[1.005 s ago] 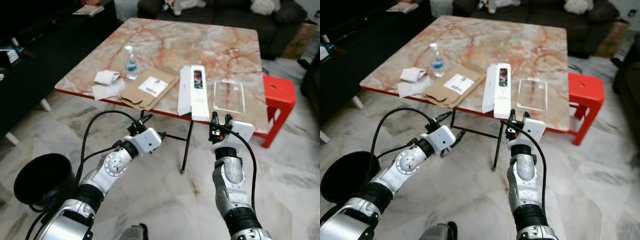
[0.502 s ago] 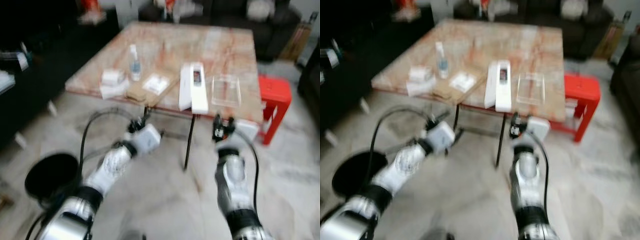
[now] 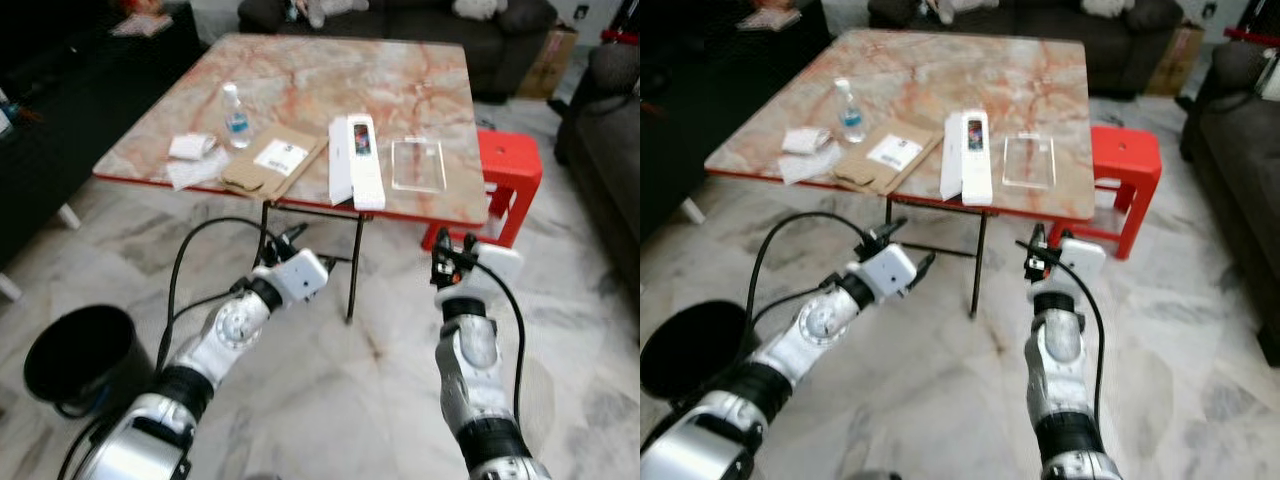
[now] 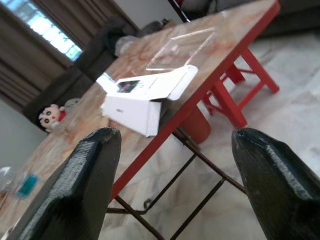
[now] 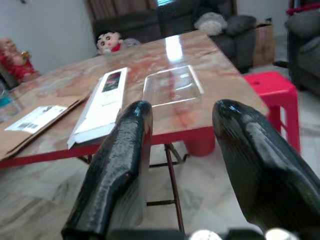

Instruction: Picking trash to rubbish bin

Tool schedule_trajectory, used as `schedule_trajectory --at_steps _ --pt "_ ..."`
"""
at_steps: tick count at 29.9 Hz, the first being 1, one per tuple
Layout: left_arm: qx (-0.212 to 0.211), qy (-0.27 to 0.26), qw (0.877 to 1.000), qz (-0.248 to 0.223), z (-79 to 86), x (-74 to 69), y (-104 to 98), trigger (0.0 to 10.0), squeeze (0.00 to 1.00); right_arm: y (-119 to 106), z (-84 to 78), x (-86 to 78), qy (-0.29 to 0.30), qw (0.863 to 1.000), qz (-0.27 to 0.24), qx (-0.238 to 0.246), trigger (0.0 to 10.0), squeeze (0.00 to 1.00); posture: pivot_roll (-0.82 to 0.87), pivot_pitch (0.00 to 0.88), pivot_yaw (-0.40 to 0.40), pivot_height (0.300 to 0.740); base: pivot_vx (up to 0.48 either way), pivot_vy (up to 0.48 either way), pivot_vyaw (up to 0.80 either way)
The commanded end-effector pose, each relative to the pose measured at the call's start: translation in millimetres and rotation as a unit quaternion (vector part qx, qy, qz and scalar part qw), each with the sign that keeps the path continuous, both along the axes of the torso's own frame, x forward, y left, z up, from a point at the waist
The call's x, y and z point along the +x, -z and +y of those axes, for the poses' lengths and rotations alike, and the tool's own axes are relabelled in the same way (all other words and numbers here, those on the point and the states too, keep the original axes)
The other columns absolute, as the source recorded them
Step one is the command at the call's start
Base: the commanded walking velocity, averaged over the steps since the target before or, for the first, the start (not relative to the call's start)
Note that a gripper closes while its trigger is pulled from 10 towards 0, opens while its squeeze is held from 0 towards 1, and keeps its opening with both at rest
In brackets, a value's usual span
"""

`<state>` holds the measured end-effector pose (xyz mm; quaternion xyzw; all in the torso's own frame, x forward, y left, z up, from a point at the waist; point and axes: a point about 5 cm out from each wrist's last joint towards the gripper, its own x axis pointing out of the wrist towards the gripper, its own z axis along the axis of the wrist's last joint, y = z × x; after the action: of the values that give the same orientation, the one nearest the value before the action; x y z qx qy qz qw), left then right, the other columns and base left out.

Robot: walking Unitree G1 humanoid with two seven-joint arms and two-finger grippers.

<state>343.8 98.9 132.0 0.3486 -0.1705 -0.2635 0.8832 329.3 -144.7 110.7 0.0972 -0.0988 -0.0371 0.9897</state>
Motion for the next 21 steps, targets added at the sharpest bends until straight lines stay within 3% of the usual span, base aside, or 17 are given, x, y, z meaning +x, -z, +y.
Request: schedule_trajectory --at_steps 1,19,21 --pt "0.001 0.013 1.000 -0.007 -10.1 0.2 -3.8 10.0 0.00 -0.8 -7.0 -0.3 0.010 1.000 -0.003 -0.001 10.0 0.00 0.12 0.135 0.006 0.740 0.345 0.000 0.00" --pt "0.006 0.015 1.000 -0.012 -11.4 0.1 -4.7 10.0 0.00 -3.2 -5.1 -1.1 0.010 1.000 -0.012 -0.020 10.0 0.00 0.12 0.136 0.006 0.740 0.342 0.000 0.00" --pt "0.006 0.015 1.000 -0.013 -11.5 0.1 -5.0 10.0 0.00 -4.0 -3.6 -1.1 0.004 1.000 -0.015 -0.022 10.0 0.00 0.12 0.136 0.006 0.740 0.343 0.000 0.65"
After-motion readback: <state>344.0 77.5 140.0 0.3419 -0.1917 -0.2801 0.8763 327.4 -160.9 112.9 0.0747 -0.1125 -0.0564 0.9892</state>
